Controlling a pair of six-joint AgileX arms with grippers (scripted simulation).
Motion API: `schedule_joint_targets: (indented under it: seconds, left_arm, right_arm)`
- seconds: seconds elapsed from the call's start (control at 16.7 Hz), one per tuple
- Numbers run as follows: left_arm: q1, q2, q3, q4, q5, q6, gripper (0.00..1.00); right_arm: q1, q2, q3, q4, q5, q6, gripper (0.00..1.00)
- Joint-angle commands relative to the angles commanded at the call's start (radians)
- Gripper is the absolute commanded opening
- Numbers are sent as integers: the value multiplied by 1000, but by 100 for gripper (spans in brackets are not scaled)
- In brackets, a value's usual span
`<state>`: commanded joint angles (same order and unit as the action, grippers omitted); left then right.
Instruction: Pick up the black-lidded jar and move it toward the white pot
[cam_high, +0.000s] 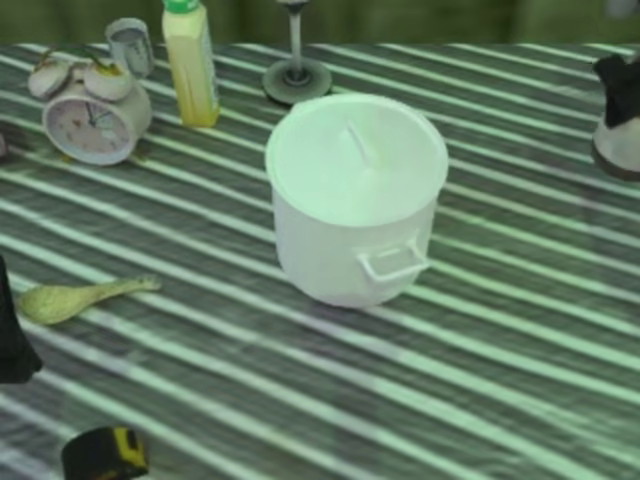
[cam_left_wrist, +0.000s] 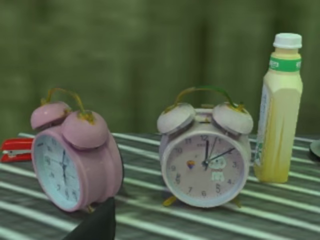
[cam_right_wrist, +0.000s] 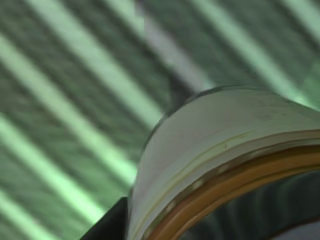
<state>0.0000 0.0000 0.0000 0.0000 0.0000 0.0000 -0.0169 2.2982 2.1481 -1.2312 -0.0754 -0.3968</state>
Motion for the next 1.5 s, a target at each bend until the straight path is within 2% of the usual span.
schedule_joint_targets:
  seconds: [0.3, 0.78, 0.96, 1.32, 1.5]
  left_arm:
    - [0, 0, 0, 0, 0, 0, 100]
    - [0, 0, 0, 0, 0, 0, 100]
    - [0, 0, 0, 0, 0, 0, 100]
    - [0, 0, 0, 0, 0, 0, 100]
    - [0, 0, 0, 0, 0, 0, 100]
  right_arm:
    - [5, -201, -201, -5, -2, -3, 0]
    - [21, -215, -227, 9, 5, 34, 0]
    - [81, -225, -281, 52, 31, 164, 0]
    - [244, -260, -438, 177, 103, 566, 0]
    - [303, -276, -497, 223, 128, 679, 0]
